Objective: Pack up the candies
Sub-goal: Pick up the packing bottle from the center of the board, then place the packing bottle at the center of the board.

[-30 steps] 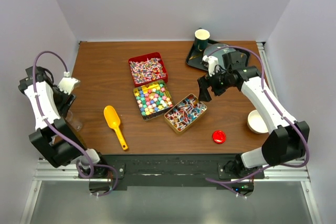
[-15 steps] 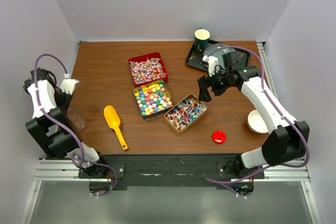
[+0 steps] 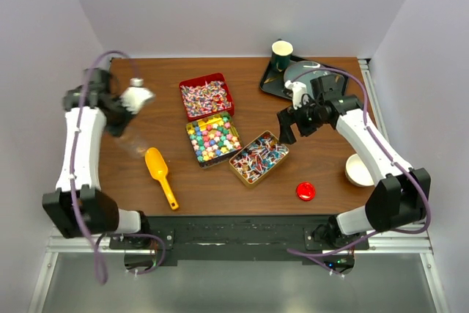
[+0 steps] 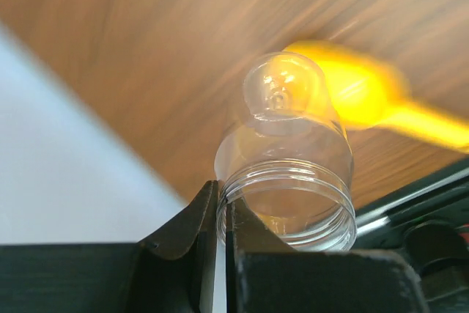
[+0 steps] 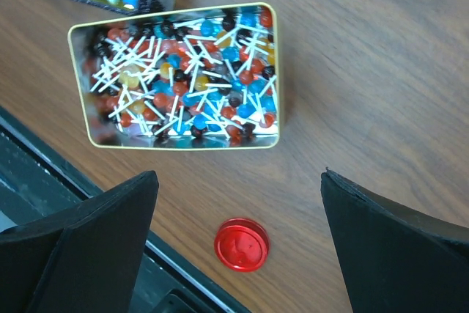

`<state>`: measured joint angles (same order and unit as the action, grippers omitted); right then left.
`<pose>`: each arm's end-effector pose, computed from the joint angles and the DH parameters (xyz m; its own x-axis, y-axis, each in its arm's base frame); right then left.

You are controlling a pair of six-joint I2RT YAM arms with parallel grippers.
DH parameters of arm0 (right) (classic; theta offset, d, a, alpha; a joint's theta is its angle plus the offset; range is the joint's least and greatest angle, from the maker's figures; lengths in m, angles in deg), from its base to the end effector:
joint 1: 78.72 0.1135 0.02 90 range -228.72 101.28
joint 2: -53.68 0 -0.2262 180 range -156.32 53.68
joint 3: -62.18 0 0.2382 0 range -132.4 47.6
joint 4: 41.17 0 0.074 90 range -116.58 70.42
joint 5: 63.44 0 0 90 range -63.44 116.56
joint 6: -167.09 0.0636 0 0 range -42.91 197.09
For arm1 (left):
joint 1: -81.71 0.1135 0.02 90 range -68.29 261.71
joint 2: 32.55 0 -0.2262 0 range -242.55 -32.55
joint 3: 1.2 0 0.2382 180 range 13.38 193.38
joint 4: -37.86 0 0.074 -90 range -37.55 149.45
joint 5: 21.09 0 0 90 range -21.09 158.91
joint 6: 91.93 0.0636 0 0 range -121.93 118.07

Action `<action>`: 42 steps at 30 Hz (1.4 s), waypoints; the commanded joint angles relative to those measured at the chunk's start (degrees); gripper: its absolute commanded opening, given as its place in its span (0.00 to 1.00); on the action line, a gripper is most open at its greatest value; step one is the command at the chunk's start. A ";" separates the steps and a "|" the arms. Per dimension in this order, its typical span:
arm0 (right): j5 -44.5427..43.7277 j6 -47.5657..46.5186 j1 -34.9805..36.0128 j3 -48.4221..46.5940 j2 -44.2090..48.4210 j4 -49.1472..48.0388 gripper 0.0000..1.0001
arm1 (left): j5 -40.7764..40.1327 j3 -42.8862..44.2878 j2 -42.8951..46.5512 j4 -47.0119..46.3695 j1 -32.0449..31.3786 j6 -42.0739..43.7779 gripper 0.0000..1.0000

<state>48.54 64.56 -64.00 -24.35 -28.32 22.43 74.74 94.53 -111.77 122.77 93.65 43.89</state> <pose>0.2786 0.0978 0.2422 -0.7184 -0.3967 -0.5714 -0.5916 0.7805 0.2019 0.2524 0.0468 0.2758 -0.7553 0.5695 -0.3243 0.5344 0.8217 0.1982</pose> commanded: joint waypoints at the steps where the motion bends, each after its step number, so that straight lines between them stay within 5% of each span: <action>1: -2.90 3.92 -2.67 0.66 0.87 -3.83 0.97 | 0.41 2.61 5.04 5.17 -17.70 -5.66 0.00; 10: -6.33 2.95 -3.82 3.12 3.32 -4.37 0.97 | 6.92 1.74 0.30 4.21 -47.15 -17.42 0.00; 13: -6.33 2.69 -4.17 5.14 4.74 -4.45 0.97 | 6.48 1.91 -2.51 2.36 -51.74 -20.24 0.00; 23: -6.94 0.85 -4.00 8.83 6.50 -6.56 0.91 | 1.65 -0.99 -9.02 -3.35 -60.37 -23.58 0.00; 31: -10.46 -2.67 -0.66 4.46 -2.98 -10.51 0.86 | 1.38 -5.47 -9.90 -9.50 -61.43 -25.43 0.00; 42: -16.52 -1.35 8.56 -0.92 -15.55 -14.12 0.84 | 0.68 -1.89 -10.96 -11.35 -61.34 -26.40 0.55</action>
<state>35.90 63.44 -58.53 -22.69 -41.94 11.05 76.09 88.25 -122.59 113.49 32.43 19.19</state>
